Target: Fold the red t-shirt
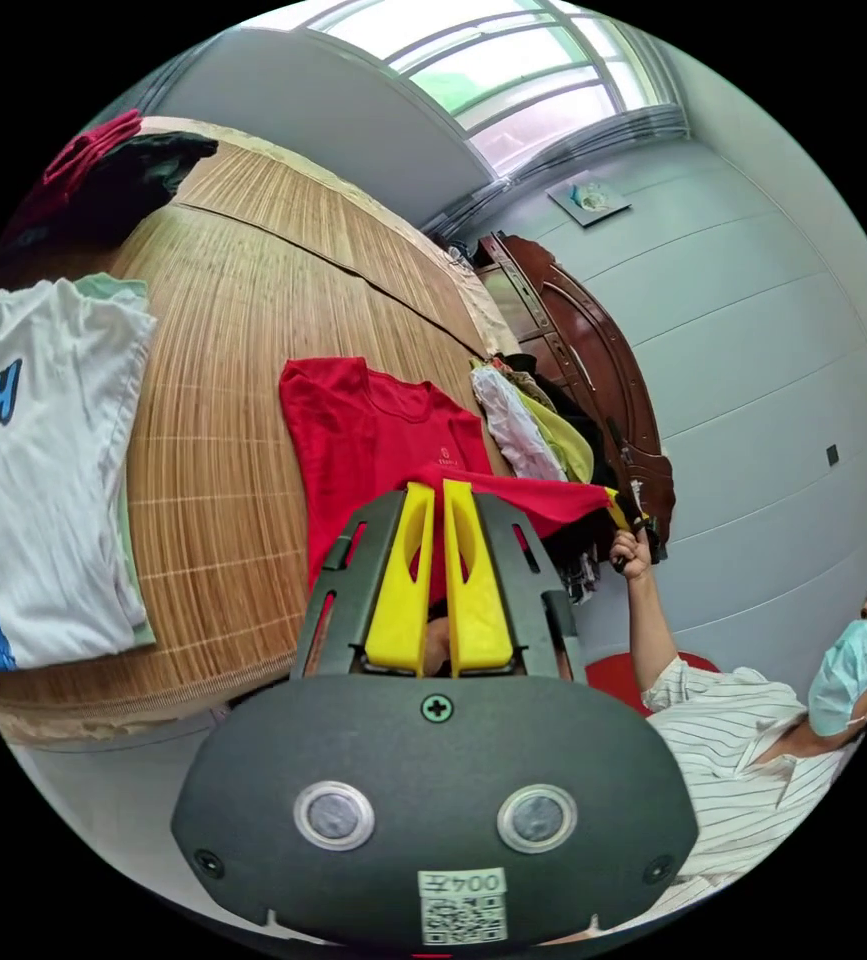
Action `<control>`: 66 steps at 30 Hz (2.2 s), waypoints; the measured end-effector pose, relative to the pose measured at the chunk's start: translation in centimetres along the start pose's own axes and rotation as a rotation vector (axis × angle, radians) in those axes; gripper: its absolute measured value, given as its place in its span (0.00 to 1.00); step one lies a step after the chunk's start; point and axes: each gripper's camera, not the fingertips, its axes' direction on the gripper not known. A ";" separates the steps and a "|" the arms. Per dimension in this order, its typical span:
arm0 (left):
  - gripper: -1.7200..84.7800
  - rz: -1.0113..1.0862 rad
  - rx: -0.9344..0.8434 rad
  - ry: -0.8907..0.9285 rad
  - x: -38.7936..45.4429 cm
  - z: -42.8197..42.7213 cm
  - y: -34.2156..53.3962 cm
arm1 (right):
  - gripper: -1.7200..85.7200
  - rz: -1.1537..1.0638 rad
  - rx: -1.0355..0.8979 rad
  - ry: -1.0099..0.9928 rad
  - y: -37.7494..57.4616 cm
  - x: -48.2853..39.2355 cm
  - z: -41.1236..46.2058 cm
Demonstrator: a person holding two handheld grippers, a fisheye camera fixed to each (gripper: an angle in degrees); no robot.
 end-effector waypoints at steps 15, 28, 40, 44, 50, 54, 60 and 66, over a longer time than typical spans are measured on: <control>0.05 -0.217 -0.040 -0.047 -10.0 10.4 -13.8 | 0.04 0.081 -0.186 0.113 -16.6 8.7 23.9; 0.08 -0.567 0.267 0.197 -17.3 14.3 -12.4 | 0.11 0.232 -0.143 0.180 -19.9 12.6 35.5; 0.03 -0.125 0.143 -0.141 -3.4 16.9 -7.0 | 0.03 -0.419 0.017 0.795 -12.4 -4.8 36.7; 0.04 0.276 0.029 -0.314 5.6 19.6 0.5 | 0.05 -0.705 -0.148 0.604 -0.1 -10.2 36.2; 0.06 0.574 -0.147 -0.499 12.8 24.5 12.5 | 0.10 -0.957 -0.307 0.650 18.6 -11.8 33.9; 0.10 0.730 -0.199 -0.662 16.5 27.7 16.3 | 0.12 -1.039 -0.373 0.744 24.1 -12.0 34.1; 0.10 0.856 -0.251 -0.852 19.0 31.3 19.0 | 0.14 -1.084 -0.404 0.865 26.4 -12.8 34.6; 0.09 0.978 -0.287 -0.933 21.1 34.7 20.4 | 0.15 -1.210 -0.475 1.033 27.2 -12.2 37.1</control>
